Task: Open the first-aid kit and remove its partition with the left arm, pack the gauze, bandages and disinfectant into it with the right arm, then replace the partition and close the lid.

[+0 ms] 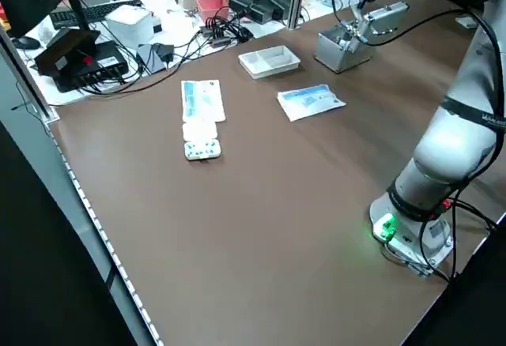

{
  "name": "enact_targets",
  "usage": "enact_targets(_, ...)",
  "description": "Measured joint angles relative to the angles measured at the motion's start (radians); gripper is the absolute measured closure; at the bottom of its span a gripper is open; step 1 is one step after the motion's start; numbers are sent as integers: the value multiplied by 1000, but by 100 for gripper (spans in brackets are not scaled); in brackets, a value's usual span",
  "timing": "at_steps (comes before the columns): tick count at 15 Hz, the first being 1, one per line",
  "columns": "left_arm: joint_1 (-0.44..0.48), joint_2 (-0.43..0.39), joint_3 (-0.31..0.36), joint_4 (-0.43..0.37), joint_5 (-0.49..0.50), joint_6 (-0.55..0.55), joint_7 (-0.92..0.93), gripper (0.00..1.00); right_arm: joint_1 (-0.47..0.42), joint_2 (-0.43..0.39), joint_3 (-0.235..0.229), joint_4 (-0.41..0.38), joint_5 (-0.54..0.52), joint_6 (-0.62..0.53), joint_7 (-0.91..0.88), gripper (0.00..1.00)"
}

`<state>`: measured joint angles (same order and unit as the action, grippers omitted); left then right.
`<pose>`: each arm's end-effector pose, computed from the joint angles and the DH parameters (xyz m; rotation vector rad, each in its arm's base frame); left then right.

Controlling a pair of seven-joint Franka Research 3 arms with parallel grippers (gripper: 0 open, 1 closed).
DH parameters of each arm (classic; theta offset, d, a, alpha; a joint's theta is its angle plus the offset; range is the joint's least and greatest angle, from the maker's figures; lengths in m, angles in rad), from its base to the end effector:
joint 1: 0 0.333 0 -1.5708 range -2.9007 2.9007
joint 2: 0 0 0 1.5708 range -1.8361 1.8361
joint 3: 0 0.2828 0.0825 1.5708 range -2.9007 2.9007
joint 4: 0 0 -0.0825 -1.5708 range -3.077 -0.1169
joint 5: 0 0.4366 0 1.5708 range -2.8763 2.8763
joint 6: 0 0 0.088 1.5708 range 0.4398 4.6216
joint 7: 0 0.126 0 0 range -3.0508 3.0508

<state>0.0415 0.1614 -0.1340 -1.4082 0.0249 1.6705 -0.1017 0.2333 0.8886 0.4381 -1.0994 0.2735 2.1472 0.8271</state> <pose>0.6613 -0.0522 0.5663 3.1310 0.0169 0.1601 0.6911 0.4343 0.2854 -2.4897 0.5973 0.2847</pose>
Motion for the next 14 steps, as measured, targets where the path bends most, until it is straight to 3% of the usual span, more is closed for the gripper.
enact_targets(4, -2, 0, -6, 0, 0, 0, 0, 0, 57, 45, -6, -25, 0, 120, 14, 99)
enact_targets(8, -5, 0, -11, -2, 0, 0, 0, 0, 88, 71, -26, -26, -1, 137, 14, 98)
enact_targets(10, -6, 0, -12, -3, 0, 0, 0, 0, 99, 72, -48, -26, -8, 137, 12, 85)
enact_targets(14, -6, 0, -13, -7, 0, 0, 0, 0, 104, 69, -71, -19, -49, 139, -4, 48)
